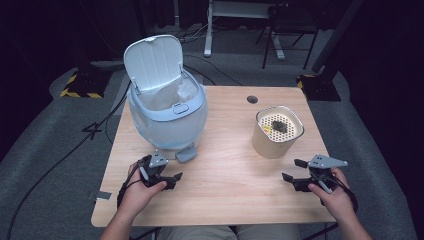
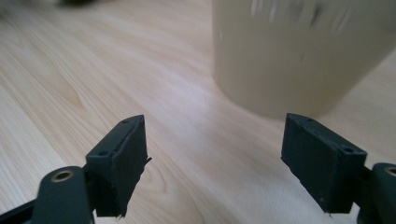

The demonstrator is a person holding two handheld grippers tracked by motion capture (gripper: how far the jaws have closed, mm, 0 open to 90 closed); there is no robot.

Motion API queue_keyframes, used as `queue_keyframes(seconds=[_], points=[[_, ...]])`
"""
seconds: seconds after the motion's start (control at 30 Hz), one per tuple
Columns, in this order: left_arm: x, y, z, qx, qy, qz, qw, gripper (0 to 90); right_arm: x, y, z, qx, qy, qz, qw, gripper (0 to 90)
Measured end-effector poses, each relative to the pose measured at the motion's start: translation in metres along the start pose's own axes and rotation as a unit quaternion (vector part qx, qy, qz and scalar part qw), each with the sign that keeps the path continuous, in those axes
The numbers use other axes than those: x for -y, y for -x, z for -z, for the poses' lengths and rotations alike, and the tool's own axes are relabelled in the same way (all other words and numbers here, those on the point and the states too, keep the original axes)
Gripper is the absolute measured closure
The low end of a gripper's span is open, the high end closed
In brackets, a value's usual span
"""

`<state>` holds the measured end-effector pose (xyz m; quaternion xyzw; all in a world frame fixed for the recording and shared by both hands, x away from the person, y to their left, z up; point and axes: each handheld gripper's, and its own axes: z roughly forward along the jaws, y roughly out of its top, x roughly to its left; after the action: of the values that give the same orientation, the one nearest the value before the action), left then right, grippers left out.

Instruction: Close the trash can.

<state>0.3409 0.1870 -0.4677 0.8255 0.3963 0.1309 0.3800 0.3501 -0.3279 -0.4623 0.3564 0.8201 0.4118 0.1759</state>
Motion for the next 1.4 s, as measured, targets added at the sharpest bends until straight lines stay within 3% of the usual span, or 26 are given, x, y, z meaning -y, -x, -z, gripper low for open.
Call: queue_keyframes(seconds=[0.1, 0.23, 0.37, 0.53, 0.67, 0.93, 1.13, 1.4], points=[[-0.003, -0.001, 0.013, 0.006, 0.013, -0.002, 0.9999, 27.7, 0.011, 0.001, -0.009, 0.008, -0.022, 0.008, 0.9997, 23.2], [-0.011, -0.003, 0.033, -0.004, 0.029, -0.010, 0.9995, 27.8, 0.020, 0.001, -0.019, 0.018, -0.037, 0.008, 0.9991, 23.2], [-0.019, -0.005, 0.054, -0.007, 0.057, -0.005, 0.9983, 27.9, 0.025, 0.000, -0.027, 0.028, -0.053, 0.011, 0.9982, 22.7], [-0.028, -0.009, 0.075, -0.007, 0.092, 0.001, 0.9957, 28.4, 0.029, 0.002, -0.030, 0.023, -0.047, -0.011, 0.9986, 19.7], [-0.035, -0.013, 0.090, 0.008, 0.122, -0.003, 0.9925, 30.9, 0.029, 0.002, -0.030, 0.022, -0.048, -0.012, 0.9985, 19.3], [-0.050, -0.023, 0.117, 0.020, 0.144, -0.013, 0.9893, 31.5, 0.029, 0.002, -0.031, 0.022, -0.048, -0.012, 0.9985, 19.1], [-0.064, -0.033, 0.132, -0.003, 0.158, -0.007, 0.9874, 30.7, 0.029, 0.002, -0.031, 0.022, -0.047, -0.013, 0.9985, 19.1], [-0.083, -0.044, 0.149, -0.020, 0.187, -0.001, 0.9821, 34.0, 0.029, 0.002, -0.030, 0.022, -0.048, -0.013, 0.9985, 19.1]])
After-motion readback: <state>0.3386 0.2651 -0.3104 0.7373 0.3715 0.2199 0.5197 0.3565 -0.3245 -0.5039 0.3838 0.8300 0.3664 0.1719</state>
